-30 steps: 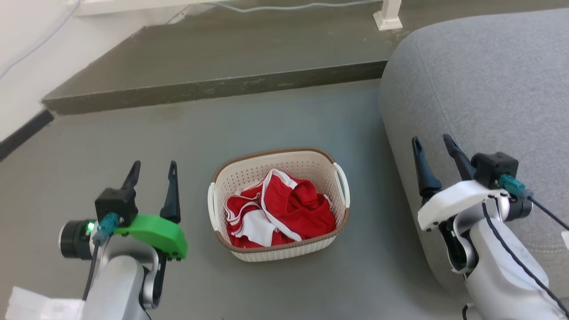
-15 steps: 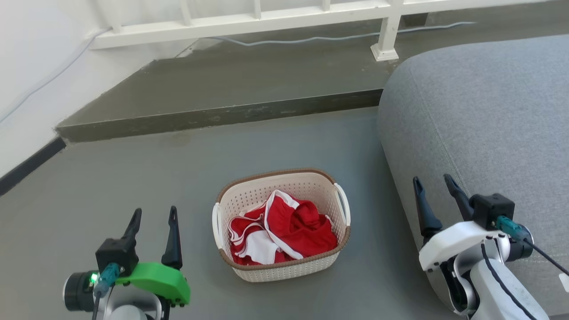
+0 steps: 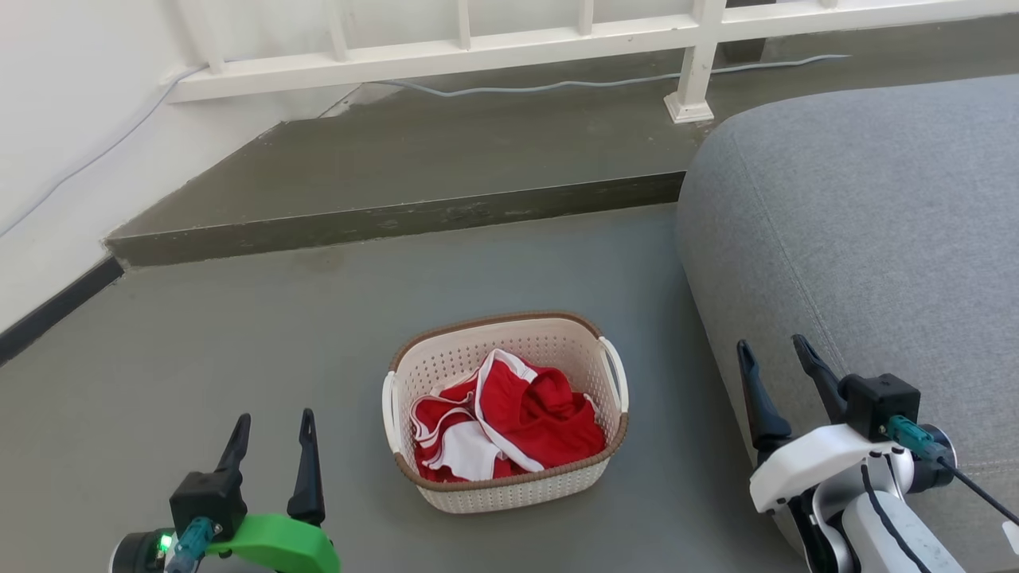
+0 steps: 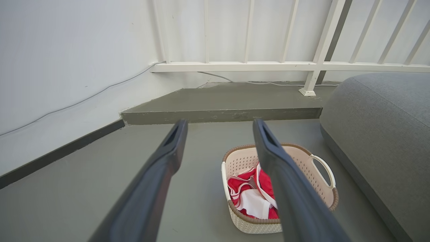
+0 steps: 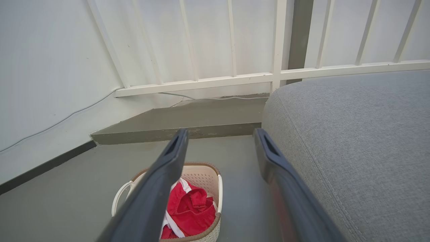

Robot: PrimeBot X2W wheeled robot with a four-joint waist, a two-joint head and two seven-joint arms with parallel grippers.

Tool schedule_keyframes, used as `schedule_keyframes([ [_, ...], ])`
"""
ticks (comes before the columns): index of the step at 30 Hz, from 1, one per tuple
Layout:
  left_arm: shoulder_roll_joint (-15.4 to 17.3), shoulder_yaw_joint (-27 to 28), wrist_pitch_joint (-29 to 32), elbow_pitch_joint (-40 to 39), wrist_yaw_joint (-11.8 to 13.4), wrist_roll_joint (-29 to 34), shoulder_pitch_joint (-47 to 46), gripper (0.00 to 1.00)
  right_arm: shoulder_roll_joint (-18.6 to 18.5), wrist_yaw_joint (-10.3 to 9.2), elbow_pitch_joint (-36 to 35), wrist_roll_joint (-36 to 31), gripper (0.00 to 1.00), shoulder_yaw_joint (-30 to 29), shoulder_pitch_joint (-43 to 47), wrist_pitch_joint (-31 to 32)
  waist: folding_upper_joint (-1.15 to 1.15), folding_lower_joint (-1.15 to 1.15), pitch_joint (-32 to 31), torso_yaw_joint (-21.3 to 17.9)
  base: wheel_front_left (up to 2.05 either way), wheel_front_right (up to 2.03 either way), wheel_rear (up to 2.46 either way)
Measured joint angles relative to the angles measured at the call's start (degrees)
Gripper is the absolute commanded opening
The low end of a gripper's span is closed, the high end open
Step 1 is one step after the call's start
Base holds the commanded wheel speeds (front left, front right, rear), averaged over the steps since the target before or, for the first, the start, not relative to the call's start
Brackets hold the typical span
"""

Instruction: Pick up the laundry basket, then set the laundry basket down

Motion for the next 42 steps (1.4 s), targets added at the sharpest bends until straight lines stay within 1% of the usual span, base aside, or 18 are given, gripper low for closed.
schedule_keyframes([
  [27, -0.53, 0.66, 0.0, -2.97, 0.05, 2.8, 3.1, 1.0, -0.11, -0.13, -3.76, -0.59, 1.0, -0.01, 3.41, 0.0, 0.0, 0.0, 0.1, -0.33, 0.0, 0.0, 0.0],
  [28, -0.57, 0.53, 0.0, -2.93, 0.09, 2.79, 3.1, 0.0, -0.03, -0.1, -3.7, -0.58, 0.0, 0.0, 3.43, 0.0, 0.0, 0.0, 0.12, -0.32, 0.0, 0.0, 0.0],
  [32, -1.21, -0.12, 0.27, -0.44, 0.08, 2.79, 3.32, 0.0, 0.73, -0.04, -1.53, -0.54, 0.0, 0.19, 4.9, 0.02, 0.0, 0.0, 0.13, -0.32, 0.0, 0.0, 0.0],
  [38, -1.44, 0.1, 0.79, -0.32, -0.6, -0.98, 3.96, 0.0, 0.94, 0.49, -1.4, 2.83, 0.0, -0.76, 5.72, 0.69, 0.0, 0.0, 0.19, 0.01, 0.0, 0.0, 0.0],
  [41, -1.44, 0.43, 1.23, -0.37, -0.7, -3.23, 3.96, 0.0, 1.29, 0.7, -1.47, 5.45, 0.0, -1.49, 5.65, 1.27, 0.0, 0.0, 0.22, 0.17, 0.0, 0.0, 0.0],
  [42, -1.46, 0.55, 1.29, -0.37, -1.08, -4.34, 3.96, 0.0, 1.37, 0.96, -1.49, 6.23, 0.0, -1.76, 5.65, 1.44, 0.0, 0.0, 0.23, 0.22, 0.0, 0.0, 0.0],
])
